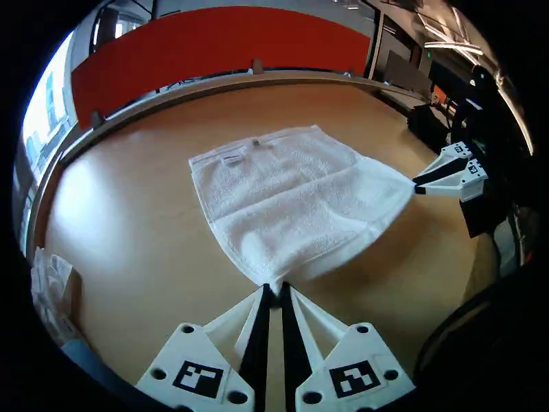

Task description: Fold towel

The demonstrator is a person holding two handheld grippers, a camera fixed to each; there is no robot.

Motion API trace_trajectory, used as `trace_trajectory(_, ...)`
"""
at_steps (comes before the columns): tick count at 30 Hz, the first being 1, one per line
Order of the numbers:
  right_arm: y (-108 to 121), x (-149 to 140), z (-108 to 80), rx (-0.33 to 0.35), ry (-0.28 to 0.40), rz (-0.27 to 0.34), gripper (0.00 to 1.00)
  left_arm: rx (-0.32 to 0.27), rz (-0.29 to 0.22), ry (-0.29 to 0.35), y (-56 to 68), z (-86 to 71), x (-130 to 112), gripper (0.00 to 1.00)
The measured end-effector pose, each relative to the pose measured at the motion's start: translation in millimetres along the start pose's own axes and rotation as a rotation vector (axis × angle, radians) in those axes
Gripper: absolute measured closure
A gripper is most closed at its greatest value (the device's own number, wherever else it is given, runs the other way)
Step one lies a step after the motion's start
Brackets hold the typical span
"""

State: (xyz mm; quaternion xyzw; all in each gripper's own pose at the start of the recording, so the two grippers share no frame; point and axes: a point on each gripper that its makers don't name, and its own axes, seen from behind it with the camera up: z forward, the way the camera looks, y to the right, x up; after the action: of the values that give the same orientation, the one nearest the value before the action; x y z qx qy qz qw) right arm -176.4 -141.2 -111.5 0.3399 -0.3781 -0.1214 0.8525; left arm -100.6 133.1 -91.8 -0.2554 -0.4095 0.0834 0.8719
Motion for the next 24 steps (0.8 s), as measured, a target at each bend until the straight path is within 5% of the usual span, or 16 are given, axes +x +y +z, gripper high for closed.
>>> trace_trajectory(24, -28.4, 50.0, -90.2, 0.03, 0.072, 0.017, 0.89, -0.055, -0.04, -0.022, 32.6, -79.1, 28.5, 0.89)
